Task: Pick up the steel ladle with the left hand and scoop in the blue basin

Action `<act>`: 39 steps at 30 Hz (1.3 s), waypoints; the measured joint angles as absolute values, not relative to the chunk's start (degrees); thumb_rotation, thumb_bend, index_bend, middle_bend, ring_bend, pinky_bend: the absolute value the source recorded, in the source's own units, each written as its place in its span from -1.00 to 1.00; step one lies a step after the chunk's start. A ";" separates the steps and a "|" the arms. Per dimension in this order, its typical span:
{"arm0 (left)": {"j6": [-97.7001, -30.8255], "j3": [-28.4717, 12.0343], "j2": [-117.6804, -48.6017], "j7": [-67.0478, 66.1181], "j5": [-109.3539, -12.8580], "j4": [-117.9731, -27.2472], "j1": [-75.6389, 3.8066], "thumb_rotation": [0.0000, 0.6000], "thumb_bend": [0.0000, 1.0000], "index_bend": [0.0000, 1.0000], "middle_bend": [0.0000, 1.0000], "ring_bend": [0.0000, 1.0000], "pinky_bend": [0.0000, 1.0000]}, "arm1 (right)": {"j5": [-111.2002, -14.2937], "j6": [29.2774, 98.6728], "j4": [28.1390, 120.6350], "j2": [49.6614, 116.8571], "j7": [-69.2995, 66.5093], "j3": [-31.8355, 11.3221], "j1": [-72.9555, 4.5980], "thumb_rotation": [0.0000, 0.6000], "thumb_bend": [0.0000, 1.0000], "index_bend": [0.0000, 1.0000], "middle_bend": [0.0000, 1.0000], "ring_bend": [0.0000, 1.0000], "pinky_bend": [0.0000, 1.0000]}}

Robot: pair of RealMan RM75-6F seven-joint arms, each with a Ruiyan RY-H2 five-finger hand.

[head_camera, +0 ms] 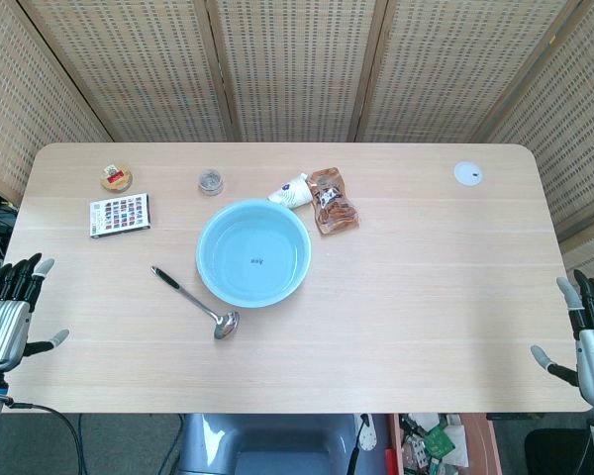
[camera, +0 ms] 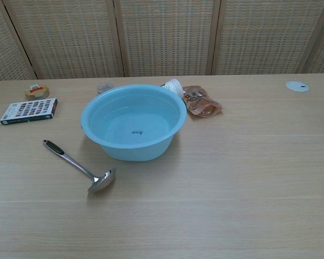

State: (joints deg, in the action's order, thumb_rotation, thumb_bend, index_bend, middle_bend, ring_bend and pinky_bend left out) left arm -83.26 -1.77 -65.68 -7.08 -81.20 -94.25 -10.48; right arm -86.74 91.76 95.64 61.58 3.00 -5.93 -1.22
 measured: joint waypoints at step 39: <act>-52.81 -2.26 -79.83 8.02 -92.46 -57.44 -36.99 1.00 -0.76 -0.40 1.00 0.96 1.00 | -77.28 85.67 94.52 64.02 9.80 -8.10 -3.40 1.00 -1.00 -1.00 -1.00 -1.00 -1.00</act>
State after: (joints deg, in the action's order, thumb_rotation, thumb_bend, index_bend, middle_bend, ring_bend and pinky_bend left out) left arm -52.81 -2.26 -79.83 8.02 -92.46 -57.44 -36.99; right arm -77.28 85.67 94.52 64.02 9.80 -8.10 -3.40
